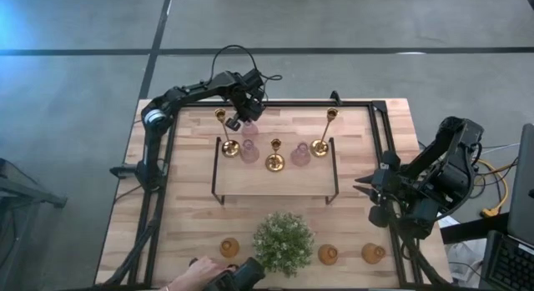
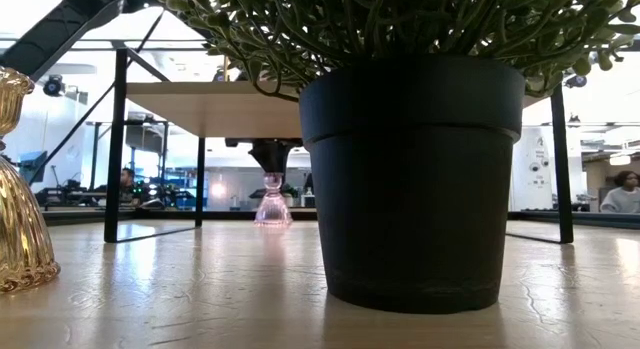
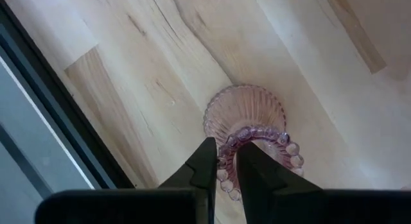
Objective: Pick & Place candle stick holders
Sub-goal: Put the pink vase on the shelf
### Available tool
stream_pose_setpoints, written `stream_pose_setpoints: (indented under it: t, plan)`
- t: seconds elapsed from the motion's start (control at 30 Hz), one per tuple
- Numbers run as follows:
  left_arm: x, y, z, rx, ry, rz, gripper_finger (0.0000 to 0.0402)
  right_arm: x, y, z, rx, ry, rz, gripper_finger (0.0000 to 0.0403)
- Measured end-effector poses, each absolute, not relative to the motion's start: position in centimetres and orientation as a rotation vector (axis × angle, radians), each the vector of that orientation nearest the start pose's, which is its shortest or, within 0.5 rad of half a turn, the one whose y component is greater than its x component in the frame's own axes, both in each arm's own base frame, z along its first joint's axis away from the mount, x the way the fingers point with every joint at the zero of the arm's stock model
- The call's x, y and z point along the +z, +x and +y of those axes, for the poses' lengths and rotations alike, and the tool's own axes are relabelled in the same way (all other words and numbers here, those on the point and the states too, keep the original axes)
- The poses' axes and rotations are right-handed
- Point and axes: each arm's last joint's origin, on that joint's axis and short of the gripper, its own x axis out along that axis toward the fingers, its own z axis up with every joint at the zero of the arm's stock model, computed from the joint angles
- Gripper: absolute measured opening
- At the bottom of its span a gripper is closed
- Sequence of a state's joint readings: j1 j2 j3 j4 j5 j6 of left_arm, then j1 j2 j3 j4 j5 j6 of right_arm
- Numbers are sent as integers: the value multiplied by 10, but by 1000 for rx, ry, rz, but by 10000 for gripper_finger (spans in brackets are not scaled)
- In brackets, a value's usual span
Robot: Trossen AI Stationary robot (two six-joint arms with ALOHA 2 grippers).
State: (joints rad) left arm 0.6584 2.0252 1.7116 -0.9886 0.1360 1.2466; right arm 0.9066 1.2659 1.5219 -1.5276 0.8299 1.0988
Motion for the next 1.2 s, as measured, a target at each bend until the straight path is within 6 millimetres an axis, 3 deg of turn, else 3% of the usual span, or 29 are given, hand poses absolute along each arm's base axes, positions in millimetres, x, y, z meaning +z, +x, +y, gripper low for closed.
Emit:
stream_pose_setpoints:
  t: [0.47,0.77,0.97,1.2]
  plan:
    - [266,330,251,-286,553,1234,26,392,133,135,-357,68,705,87]
    - [266,321,245,-314,464,1318,26,392,133,135,-357,68,705,85]
    - [273,313,252,-204,410,1344,26,392,133,135,-357,68,706,73]
    - [301,292,255,-18,374,1362,26,392,133,135,-357,69,705,70]
